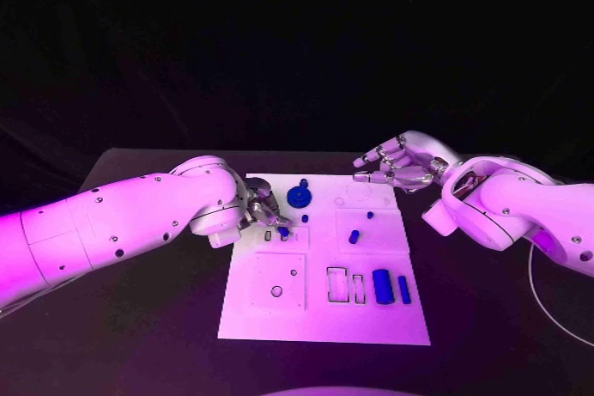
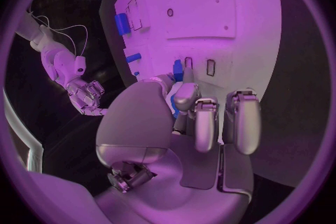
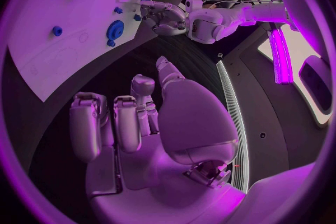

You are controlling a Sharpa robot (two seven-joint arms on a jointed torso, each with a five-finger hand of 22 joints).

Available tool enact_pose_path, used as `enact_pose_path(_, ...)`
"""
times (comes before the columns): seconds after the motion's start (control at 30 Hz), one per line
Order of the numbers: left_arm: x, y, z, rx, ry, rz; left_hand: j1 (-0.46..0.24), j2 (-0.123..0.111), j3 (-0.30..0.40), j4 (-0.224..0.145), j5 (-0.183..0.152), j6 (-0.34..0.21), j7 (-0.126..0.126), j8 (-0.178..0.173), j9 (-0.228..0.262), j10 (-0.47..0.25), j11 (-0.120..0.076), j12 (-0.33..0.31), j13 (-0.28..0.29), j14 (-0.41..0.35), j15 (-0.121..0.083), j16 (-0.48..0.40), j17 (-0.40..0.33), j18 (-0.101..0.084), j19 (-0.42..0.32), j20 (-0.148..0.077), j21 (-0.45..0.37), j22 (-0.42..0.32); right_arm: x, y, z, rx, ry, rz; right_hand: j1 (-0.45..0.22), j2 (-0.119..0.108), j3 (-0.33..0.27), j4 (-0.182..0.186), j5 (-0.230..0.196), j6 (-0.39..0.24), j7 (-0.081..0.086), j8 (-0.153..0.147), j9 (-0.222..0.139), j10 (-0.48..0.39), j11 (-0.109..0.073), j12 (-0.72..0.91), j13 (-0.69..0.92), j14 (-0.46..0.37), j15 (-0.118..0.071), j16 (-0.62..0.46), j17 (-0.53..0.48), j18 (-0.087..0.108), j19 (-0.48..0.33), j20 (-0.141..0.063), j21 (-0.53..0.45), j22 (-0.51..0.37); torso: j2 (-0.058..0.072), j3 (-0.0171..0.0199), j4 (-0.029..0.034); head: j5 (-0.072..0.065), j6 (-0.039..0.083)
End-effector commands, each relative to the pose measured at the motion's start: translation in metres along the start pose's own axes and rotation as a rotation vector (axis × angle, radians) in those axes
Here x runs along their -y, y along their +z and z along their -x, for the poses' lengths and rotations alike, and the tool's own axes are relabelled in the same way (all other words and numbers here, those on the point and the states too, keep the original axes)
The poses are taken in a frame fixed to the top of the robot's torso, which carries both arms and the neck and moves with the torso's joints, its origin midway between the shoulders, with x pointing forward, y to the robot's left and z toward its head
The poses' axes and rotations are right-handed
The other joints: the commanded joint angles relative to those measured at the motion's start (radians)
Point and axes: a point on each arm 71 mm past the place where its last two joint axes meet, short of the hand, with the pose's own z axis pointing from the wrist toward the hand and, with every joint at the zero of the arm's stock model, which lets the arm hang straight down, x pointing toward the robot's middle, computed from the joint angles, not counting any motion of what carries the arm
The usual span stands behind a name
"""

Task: Assemble the parts on the task board

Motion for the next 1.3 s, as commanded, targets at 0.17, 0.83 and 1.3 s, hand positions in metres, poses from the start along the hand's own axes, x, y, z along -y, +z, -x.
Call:
enact_pose_path(0.17,0.002,-0.005,0.002,0.169,-0.032,-0.115,-0.006,-0.011,0.174,-0.166,-0.006,0.003,-0.005,0.006,0.003,0.012,0.001,0.004,0.003,0.105,0.002,0.003,0.263,-0.006,0.055,0.004,0.003,0.158,0.001,-0.001,0.0,-0.012,0.001,0.002,-0.004,0.007,-0.009,0.003,0.005,0.006,-0.001,0.005,0.002,-0.003,-0.007,-0.004,-0.001,0.067,-0.001,-0.006,0.103,0.009,-0.008,-0.002,-0.006,0.004,-0.003,0.0009,0.0064,-0.001,-0.003)
enact_pose_path(0.83,-0.011,-0.003,-0.025,0.338,0.077,-0.161,-0.012,-0.025,0.199,-0.176,-0.006,0.012,-0.006,0.004,0.007,0.025,-0.001,0.016,0.017,0.105,0.001,0.003,0.263,-0.01,0.064,0.003,0.015,0.175,0.003,-0.003,0.002,-0.01,0.004,-0.003,-0.006,0.008,-0.011,0.004,0.006,0.007,-0.001,0.005,0.002,-0.003,-0.007,-0.004,-0.002,0.067,-0.001,-0.007,0.103,0.009,-0.008,-0.002,-0.006,0.004,-0.002,0.0005,0.0051,0.005,-0.012)
enact_pose_path(1.3,-0.014,0.001,-0.033,0.258,0.107,-0.11,-0.016,-0.029,0.205,-0.177,-0.007,0.014,-0.007,0.004,0.008,0.028,-0.001,0.018,0.019,0.105,0.0,0.003,0.263,-0.011,0.065,0.003,0.016,0.177,0.004,-0.003,0.001,-0.012,0.006,-0.004,-0.007,0.009,-0.014,0.006,0.007,0.007,-0.002,0.004,0.001,-0.002,-0.007,-0.004,-0.002,0.067,-0.001,-0.007,0.103,0.009,-0.008,-0.002,-0.007,0.003,-0.001,0.0013,0.0053,0.005,-0.016)
